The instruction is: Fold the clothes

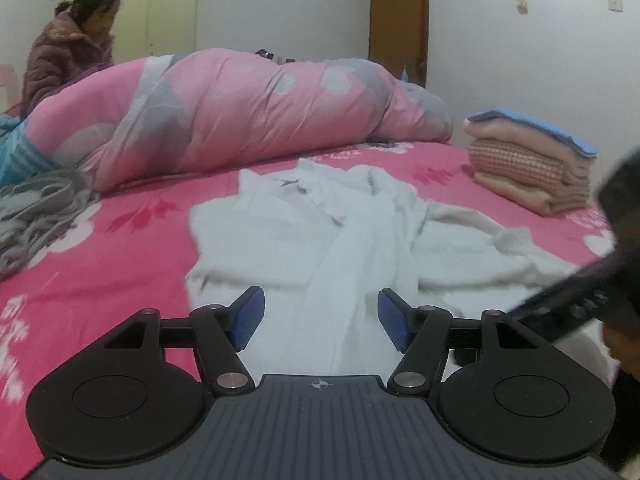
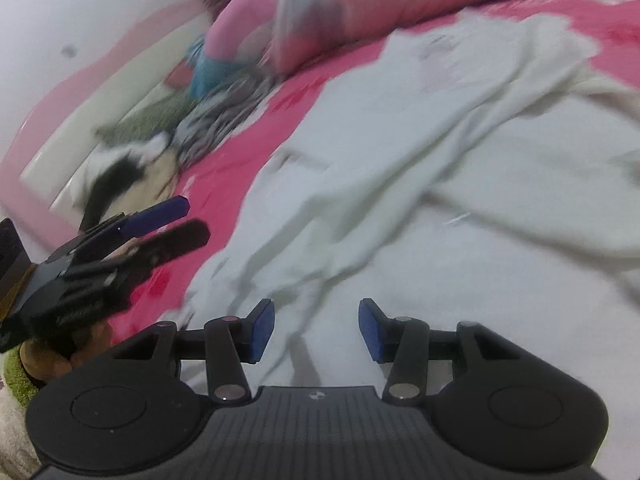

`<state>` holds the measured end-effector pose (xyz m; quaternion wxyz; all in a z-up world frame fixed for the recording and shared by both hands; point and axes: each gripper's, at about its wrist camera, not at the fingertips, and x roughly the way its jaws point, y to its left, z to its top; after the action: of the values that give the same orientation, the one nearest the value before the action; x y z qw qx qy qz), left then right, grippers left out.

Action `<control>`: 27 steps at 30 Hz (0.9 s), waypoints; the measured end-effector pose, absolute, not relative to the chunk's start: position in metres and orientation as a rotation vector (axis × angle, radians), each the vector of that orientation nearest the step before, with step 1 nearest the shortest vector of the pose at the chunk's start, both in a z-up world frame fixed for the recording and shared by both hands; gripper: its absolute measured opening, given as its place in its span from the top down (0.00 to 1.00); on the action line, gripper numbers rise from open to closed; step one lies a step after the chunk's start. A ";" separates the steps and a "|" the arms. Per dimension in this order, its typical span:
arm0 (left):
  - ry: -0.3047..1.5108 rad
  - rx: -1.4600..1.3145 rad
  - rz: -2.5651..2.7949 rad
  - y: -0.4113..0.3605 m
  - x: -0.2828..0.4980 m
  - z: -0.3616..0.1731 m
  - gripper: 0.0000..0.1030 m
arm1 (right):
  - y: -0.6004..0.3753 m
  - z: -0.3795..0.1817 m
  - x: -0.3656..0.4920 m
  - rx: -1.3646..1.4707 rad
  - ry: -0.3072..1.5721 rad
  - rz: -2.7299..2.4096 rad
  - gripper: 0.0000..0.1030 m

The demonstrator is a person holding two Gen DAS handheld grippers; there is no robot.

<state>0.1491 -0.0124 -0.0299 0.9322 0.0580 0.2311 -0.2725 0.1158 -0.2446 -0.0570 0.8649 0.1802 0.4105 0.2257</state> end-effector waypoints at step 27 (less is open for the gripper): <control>0.716 0.277 -0.566 -0.252 0.379 -0.058 0.47 | -0.379 -0.077 0.281 -0.241 0.640 0.368 0.53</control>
<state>0.3785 -0.2521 -0.0581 0.8884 0.1333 0.3446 -0.2724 0.2809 -0.3789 -0.0772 0.9256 -0.1177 0.3121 0.1792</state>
